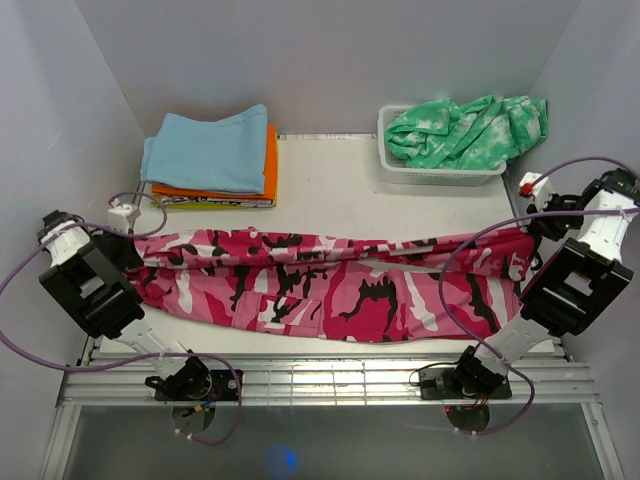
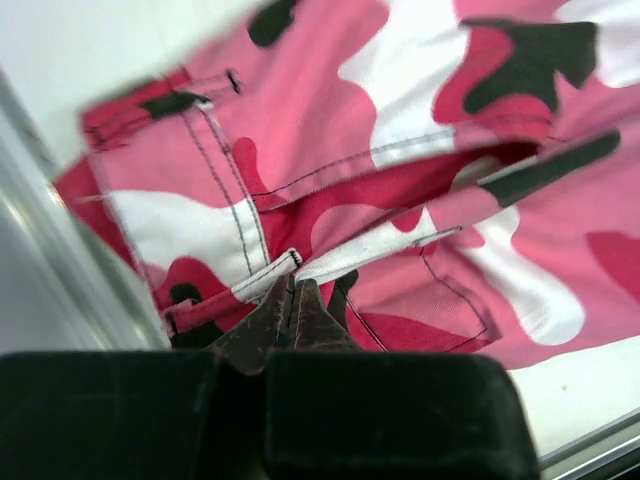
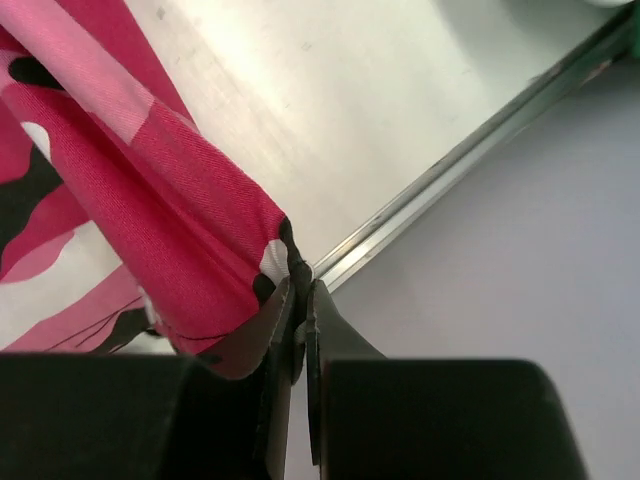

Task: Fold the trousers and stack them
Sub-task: Fold the trousers

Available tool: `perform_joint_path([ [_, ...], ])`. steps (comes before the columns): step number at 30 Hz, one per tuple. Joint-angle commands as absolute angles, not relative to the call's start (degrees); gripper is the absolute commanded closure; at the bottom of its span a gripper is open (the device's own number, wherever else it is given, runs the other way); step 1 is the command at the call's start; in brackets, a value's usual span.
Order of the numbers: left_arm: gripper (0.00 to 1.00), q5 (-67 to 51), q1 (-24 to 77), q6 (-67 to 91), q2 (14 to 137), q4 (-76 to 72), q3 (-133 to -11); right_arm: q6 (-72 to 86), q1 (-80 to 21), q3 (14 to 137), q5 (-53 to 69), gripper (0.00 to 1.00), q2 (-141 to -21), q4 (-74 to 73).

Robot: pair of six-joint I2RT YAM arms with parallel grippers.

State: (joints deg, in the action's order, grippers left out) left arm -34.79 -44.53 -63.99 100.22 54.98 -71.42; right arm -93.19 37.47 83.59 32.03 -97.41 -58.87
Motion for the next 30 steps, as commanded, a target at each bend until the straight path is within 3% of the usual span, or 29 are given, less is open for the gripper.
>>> perform_joint_path([
  [1,1.00,-38.3,-45.3,-59.9,100.8,56.3,-82.5,-90.3,38.8,97.1,34.8,0.92,-99.8,-63.0],
  [6,1.00,-43.8,-46.3,-61.7,99.8,63.5,-91.2,-96.4,40.2,102.1,39.3,0.92,-97.0,-75.1],
  [11,1.00,-46.9,-46.7,-69.4,94.0,72.2,-88.4,-106.1,37.6,79.9,40.2,0.92,-82.7,-75.1],
  [17,1.00,-41.0,-46.3,-69.4,89.3,65.8,-69.9,-102.1,30.9,54.4,33.4,0.92,-73.2,-64.4],
  [24,1.00,-31.3,-44.3,-63.0,89.4,52.6,-55.4,-92.9,28.1,43.6,27.5,0.92,-77.9,-50.7],
  [30,1.00,-24.6,-44.2,-56.4,95.4,46.4,-55.5,-93.4,28.8,38.8,17.4,0.92,-82.3,-42.0],
])
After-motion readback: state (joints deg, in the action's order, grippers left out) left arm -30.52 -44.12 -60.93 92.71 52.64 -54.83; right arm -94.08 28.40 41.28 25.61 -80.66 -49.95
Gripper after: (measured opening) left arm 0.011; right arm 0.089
